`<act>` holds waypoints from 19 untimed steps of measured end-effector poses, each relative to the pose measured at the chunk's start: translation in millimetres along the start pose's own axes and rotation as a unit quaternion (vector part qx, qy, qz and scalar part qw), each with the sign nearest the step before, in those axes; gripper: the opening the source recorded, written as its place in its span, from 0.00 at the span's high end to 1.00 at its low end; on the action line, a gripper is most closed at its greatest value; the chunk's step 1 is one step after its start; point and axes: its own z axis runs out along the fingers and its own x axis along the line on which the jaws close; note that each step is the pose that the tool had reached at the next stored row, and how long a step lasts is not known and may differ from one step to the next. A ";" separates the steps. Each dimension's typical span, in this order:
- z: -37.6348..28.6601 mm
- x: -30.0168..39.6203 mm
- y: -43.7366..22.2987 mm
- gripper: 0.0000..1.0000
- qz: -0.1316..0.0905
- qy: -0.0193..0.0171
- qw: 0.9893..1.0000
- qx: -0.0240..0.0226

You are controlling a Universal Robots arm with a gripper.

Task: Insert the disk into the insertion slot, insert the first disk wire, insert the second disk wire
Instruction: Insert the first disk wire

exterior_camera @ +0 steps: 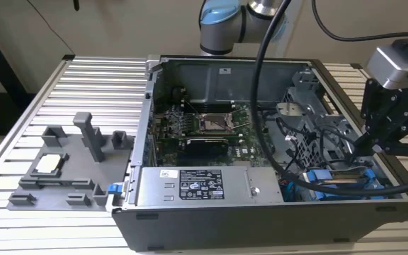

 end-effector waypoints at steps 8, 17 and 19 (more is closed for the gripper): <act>2.3 0.4 0.0 0.81 0.003 0.000 1.000 0.000; 5.9 5.1 -5.0 0.81 0.003 -0.011 1.000 0.000; 7.5 6.8 -6.5 0.81 0.003 -0.013 1.000 0.000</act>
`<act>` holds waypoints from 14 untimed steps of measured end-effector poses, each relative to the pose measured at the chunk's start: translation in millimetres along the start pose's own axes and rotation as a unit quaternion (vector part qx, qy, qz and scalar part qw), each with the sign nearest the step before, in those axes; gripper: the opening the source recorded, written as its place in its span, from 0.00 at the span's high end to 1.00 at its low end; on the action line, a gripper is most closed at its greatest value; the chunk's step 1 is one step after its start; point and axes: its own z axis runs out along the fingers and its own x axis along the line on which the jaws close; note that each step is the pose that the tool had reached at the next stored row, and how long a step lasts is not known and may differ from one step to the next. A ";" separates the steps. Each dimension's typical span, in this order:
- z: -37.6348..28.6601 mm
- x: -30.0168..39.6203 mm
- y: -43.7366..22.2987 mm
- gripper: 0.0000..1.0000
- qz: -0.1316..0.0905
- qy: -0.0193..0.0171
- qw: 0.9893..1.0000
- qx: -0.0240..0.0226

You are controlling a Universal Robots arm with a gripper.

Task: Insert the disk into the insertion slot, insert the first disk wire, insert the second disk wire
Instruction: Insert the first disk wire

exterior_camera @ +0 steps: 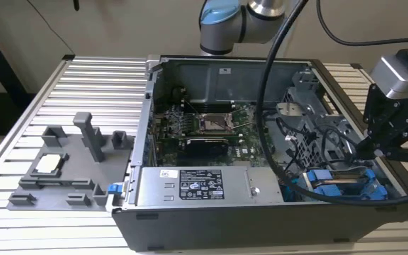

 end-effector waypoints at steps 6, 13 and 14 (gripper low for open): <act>6.3 3.2 -0.7 0.81 0.002 0.000 1.000 -0.003; 14.3 4.6 -2.5 0.81 0.003 -0.001 1.000 -0.009; 15.4 4.8 -2.6 0.81 0.003 -0.001 1.000 -0.009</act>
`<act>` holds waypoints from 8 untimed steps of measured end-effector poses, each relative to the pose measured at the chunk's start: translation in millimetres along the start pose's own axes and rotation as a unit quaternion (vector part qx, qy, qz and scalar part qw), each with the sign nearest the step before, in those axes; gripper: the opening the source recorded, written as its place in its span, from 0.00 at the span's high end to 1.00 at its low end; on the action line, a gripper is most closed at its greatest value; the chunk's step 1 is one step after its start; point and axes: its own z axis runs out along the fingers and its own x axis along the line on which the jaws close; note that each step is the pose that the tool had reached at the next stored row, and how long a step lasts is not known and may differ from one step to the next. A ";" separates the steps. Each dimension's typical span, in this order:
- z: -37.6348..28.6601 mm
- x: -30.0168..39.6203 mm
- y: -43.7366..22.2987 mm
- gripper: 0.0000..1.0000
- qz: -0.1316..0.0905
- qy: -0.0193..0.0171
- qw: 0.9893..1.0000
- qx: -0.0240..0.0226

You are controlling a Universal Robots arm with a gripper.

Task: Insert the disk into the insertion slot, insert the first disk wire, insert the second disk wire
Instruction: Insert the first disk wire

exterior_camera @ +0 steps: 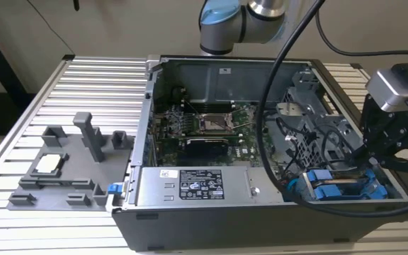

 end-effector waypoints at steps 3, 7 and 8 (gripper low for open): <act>1.5 0.2 -0.2 0.81 0.000 0.000 1.000 0.000; 2.0 0.2 -0.3 0.81 0.000 0.000 1.000 0.000; 2.6 0.3 -0.3 0.81 0.000 0.000 1.000 0.000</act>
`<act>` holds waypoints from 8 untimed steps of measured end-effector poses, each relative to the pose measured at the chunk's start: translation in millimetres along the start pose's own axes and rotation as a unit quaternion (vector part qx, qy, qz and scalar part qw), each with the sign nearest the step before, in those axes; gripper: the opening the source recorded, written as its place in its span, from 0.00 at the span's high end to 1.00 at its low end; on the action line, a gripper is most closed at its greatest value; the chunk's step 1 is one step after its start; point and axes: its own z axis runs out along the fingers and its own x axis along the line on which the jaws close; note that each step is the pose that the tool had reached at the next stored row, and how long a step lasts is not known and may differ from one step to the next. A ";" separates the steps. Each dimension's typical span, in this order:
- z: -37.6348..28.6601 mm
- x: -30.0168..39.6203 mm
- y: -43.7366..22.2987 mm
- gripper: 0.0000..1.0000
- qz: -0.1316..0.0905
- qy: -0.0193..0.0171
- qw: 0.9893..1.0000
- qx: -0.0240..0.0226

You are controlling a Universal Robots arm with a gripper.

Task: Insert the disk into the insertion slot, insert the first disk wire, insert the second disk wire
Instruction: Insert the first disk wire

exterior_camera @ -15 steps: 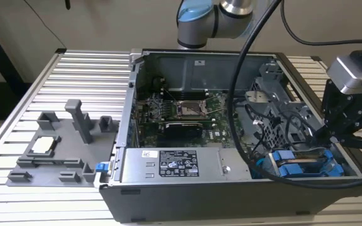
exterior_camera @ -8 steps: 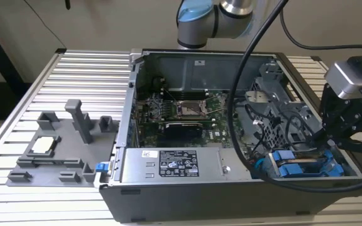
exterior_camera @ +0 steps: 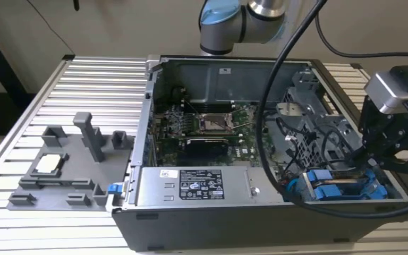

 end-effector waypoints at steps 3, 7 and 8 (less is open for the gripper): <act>1.6 0.2 0.0 0.81 0.001 0.000 1.000 0.000; 3.5 0.9 -0.3 0.81 0.002 0.000 1.000 0.000; 4.1 1.2 -0.4 0.81 0.003 0.000 1.000 0.000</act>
